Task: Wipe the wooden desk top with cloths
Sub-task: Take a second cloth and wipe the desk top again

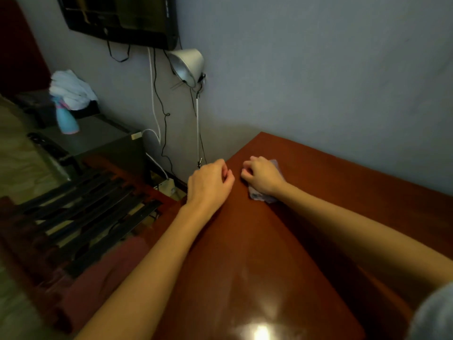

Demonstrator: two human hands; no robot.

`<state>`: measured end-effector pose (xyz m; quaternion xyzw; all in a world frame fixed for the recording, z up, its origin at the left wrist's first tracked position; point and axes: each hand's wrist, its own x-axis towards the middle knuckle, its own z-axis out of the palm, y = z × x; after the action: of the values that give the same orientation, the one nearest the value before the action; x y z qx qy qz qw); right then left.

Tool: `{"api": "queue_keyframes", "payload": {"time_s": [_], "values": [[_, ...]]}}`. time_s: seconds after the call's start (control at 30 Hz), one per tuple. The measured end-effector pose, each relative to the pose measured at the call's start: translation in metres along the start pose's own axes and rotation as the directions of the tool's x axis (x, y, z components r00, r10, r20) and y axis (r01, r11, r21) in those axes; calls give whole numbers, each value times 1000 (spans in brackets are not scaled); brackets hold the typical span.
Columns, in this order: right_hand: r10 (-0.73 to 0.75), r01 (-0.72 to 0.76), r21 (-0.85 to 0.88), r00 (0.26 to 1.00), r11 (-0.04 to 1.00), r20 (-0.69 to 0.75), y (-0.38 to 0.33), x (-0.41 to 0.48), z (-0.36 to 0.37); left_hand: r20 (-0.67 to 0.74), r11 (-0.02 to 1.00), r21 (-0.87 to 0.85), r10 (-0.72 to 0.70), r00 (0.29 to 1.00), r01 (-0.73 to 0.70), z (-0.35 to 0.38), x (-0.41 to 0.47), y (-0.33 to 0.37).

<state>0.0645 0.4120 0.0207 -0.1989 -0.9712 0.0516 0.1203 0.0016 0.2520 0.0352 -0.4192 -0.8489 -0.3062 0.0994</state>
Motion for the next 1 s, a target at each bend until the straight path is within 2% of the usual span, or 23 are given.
{"api": "queue_keyframes", "payload": {"time_s": [0.1, 0.2, 0.27, 0.4, 0.53, 0.67, 0.73, 0.83, 0.93, 1.0], "values": [[-94, 94, 40, 996, 995, 3, -10, -38, -4, 72, 990, 75, 112, 991, -117, -30, -20, -9], [-182, 179, 80, 983, 981, 32, -9, -75, -9, 207, 977, 131, 139, 968, -168, -44, -51, -33], [-181, 176, 94, 983, 980, 39, -1, -92, -14, 211, 973, 147, 144, 967, -177, -45, -70, -45], [-53, 51, 79, 998, 996, 25, 19, -89, -22, 110, 979, 104, 162, 981, -174, -41, -85, -52], [148, -146, 44, 988, 988, -39, 39, -54, -18, 55, 982, 97, 160, 986, -165, -36, -87, -54], [255, -256, -22, 966, 966, -51, 21, -13, -6, 31, 982, 85, 166, 986, -168, -34, -86, -54], [202, -203, -29, 979, 979, -40, -7, 1, 1, 24, 983, 81, 165, 986, -167, -36, -88, -53], [-1, 1, -9, 1000, 1000, 22, -62, -4, 8, 3, 989, 91, 121, 993, -121, -38, -89, -53], [-260, 257, 70, 965, 964, 39, -98, -39, 10, -11, 991, 105, 80, 997, -78, -41, -91, -52], [-381, 375, 123, 924, 919, 25, -98, -69, 4, -12, 993, 105, 55, 998, -53, -43, -92, -52]]}}
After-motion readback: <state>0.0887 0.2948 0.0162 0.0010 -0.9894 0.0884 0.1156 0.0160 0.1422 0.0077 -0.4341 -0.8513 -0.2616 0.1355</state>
